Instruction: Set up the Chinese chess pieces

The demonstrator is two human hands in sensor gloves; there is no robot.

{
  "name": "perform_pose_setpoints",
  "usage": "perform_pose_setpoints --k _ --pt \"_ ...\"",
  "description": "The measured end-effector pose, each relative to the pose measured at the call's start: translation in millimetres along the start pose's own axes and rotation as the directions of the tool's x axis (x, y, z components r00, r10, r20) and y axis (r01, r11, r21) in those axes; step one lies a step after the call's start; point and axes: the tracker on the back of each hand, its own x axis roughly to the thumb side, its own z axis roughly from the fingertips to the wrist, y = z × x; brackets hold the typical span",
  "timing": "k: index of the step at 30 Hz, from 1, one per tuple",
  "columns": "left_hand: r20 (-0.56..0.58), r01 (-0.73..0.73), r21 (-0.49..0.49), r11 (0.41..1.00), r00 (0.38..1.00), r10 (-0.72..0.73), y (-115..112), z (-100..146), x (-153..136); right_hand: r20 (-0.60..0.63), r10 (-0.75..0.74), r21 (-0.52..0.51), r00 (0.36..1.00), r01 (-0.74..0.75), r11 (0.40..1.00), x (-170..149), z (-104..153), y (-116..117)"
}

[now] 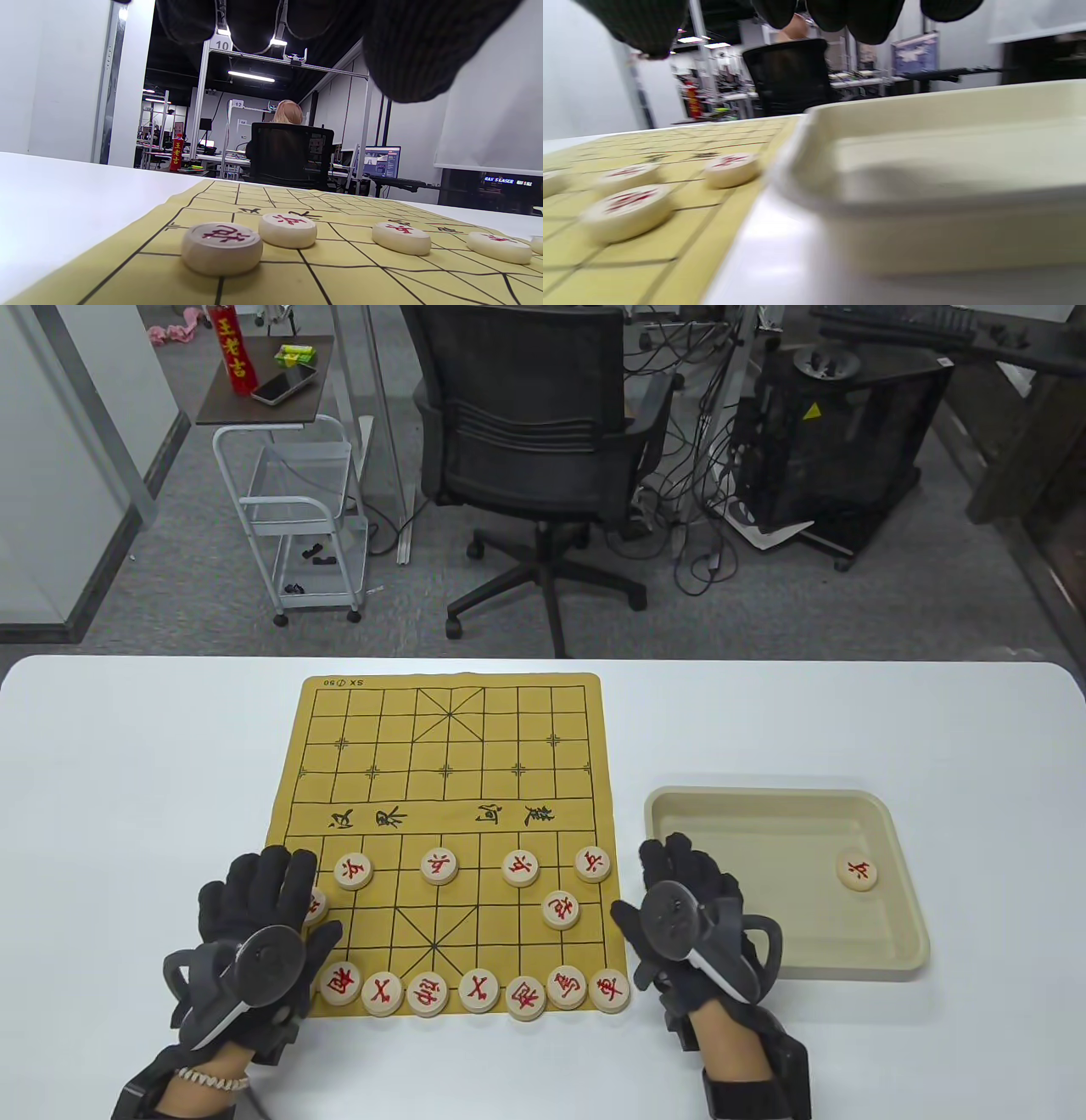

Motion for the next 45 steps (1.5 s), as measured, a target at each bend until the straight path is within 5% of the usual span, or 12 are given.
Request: perform_pose_setpoints --k 4,9,14,23,37,42,45 --pt "0.019 -0.006 0.008 1.000 1.000 0.006 2 1 2 -0.182 0.136 0.056 0.974 -0.128 0.990 -48 -32 -14" --pt "0.028 -0.011 0.009 1.000 1.000 0.010 5 1 2 -0.315 0.404 0.240 0.859 -0.340 0.909 -102 -71 -14" --pt "0.021 -0.005 -0.011 1.000 1.000 0.005 4 1 1 -0.314 0.558 0.427 0.768 -0.410 0.806 -132 -90 6" --pt "0.018 0.001 -0.031 1.000 1.000 0.000 0 -1 1 -0.226 0.668 0.538 0.709 -0.481 0.692 -152 -99 34" --pt "0.007 0.002 -0.035 0.999 1.000 -0.002 0 -1 0 -0.225 0.639 0.493 0.735 -0.480 0.725 -150 -93 26" --pt "0.012 -0.003 -0.033 0.999 1.000 0.003 0 -1 0 -0.273 0.614 0.348 0.741 -0.519 0.781 -142 -80 17" --pt "0.018 -0.012 -0.025 1.000 1.000 0.013 2 0 0 -0.278 0.530 0.228 0.801 -0.482 0.846 -128 -72 8"
